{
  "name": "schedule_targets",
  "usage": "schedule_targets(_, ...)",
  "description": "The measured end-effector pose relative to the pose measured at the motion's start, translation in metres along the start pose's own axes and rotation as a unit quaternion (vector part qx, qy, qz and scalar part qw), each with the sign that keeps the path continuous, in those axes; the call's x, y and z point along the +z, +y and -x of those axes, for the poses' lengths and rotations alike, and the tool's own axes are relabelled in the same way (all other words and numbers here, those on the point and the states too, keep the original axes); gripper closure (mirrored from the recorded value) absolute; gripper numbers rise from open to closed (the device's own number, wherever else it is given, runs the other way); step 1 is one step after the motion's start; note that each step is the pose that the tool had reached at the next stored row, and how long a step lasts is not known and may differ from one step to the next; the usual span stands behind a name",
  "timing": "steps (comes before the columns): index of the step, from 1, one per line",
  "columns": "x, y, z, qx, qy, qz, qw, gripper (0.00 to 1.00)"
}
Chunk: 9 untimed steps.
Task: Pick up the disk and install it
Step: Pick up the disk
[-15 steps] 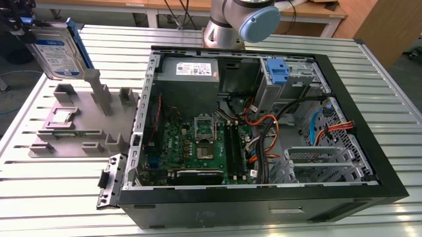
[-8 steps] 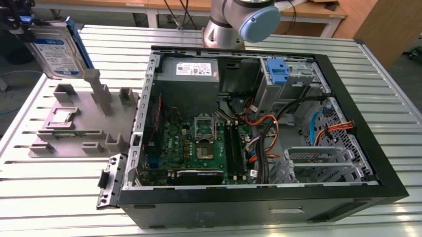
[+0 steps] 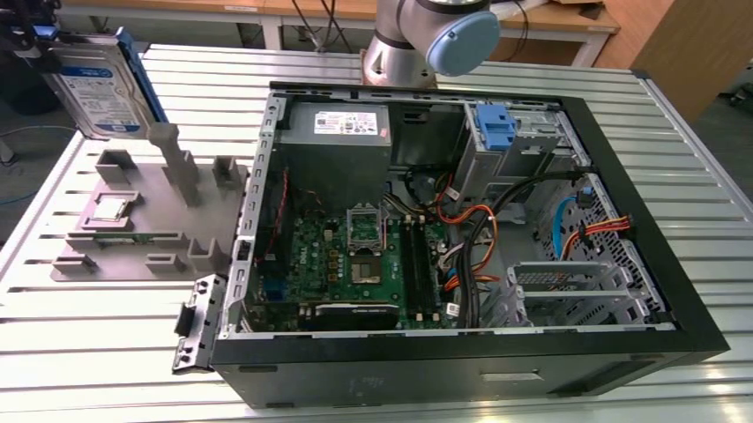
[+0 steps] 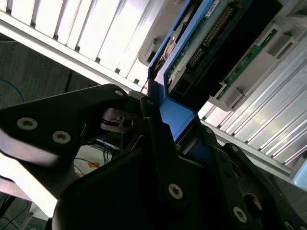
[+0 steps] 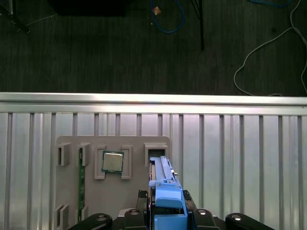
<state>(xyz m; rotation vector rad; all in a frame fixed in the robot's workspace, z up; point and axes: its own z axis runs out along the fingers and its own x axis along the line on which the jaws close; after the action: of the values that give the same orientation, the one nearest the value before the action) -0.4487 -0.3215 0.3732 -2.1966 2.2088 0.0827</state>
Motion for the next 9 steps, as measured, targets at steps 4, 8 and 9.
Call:
schedule_targets(4,-0.0018,0.0,0.0001,0.0,0.0,0.0,1.0,0.63)
schedule_targets(8,-0.0034,0.0001,0.0002,0.0,0.0,0.0,1.0,0.63)
schedule_targets(9,-0.0037,0.0,0.0002,0.0,0.0,0.0,1.0,0.63)
